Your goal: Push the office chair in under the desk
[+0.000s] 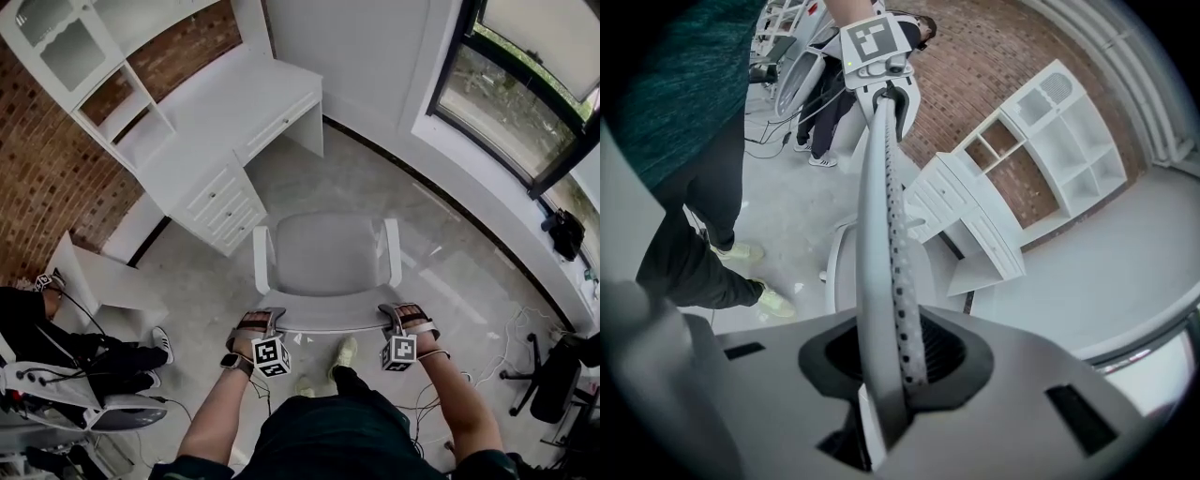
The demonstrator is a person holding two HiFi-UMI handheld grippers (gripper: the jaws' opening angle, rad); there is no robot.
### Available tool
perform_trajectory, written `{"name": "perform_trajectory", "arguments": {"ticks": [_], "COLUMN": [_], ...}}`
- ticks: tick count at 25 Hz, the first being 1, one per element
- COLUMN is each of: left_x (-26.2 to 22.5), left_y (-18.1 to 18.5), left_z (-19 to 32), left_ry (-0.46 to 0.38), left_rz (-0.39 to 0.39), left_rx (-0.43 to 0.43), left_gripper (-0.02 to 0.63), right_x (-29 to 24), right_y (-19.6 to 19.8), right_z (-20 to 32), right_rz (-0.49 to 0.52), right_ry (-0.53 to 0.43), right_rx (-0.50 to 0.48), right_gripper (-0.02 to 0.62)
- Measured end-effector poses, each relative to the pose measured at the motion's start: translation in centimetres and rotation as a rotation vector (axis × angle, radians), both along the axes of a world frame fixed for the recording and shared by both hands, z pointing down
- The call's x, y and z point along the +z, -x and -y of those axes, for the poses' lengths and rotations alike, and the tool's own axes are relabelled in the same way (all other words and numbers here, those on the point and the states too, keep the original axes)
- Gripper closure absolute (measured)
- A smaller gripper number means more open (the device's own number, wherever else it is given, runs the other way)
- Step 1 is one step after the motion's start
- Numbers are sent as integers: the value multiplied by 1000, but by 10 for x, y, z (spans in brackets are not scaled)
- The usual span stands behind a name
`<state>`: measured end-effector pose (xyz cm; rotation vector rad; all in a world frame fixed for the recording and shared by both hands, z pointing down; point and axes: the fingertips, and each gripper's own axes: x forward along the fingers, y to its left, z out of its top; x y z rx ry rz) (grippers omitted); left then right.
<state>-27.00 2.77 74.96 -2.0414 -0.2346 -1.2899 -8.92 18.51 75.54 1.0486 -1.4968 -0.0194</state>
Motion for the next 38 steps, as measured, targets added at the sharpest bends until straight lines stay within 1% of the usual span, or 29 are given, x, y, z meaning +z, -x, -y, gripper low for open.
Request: {"name": "perform_trajectory", "arguments": {"ticks": [4,7,11,13,17,20,24,28,38], "left_x": [2,2,5,5,5,4,3,4,6], "left_y": [-32,-56,-87,-101,-122,-137,-161,-183,-233], "left_z": [10,18,26,31,48,62,84,104,151], "left_ry": [10,9,4,0,-2,-4,-8,-8,-7], "left_rz": [26,20,16,16,12,2,-4,2,8], "left_rx": [-6,-17,-39,-47,-64,-75,-89,-109,-149], "left_gripper": [482,485,489,489,489,488,488,488,491], "right_x": [0,-3,-2,1,0,-1,-4,0,0], "right_y": [-36,-66,-99,-114,-137,-149,-175,-206,-260], "right_z": [12,24,38,44,63,84,109,131,195], "right_rz": [-11,-26,-16,-15,-10,3,-5,-26,-10], "right_ry": [4,-1,-7,-6,2,-11,-14,-5,-13], "right_rx": [-11,-15,-47,-48,-62,-100,-118,-106,-176], "right_gripper": [518,518,518,518,518,518,518,518,518]}}
